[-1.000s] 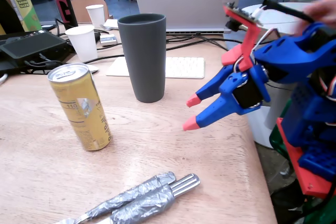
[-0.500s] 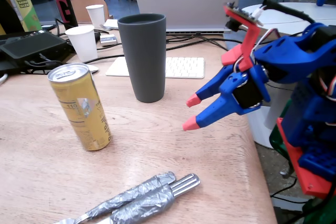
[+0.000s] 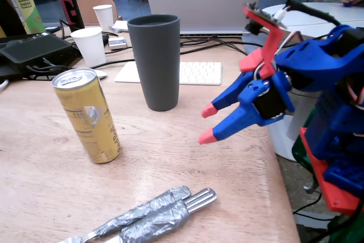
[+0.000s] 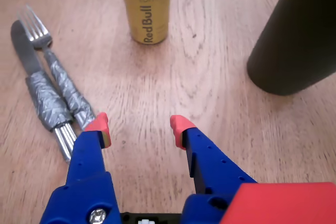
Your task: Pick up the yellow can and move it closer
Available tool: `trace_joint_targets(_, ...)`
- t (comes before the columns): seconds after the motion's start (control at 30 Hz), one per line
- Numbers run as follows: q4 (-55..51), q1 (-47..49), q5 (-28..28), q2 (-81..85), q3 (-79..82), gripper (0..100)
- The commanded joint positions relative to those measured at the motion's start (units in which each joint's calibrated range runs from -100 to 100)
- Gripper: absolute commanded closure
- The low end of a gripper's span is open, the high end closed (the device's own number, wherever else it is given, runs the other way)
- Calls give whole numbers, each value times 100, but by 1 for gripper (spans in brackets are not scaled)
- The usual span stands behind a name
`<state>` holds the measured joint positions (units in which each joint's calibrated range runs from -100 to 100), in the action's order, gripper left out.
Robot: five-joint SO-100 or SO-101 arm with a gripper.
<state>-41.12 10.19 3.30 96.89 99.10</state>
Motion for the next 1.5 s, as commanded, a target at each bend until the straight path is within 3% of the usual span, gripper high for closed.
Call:
trace_joint_targets(0.0, 48, -72, -34, 45, 43, 75)
trace_joint_targets(0.5, 31, -21, -20, -684, -372, 73)
trace_joint_targets(0.67, 72, -173, -44, -2399, -1816, 52)
trace_joint_targets(0.73, 171, -190, -44, -2871, -2090, 48)
trace_joint_targets(1.07, 4243, -190, -49, -5486, -2071, 49)
trace_joint_targets(1.37, 4407, -224, -68, -5709, -2043, 48)
trace_joint_targets(1.47, 4424, -258, -484, -6181, -2137, 48)
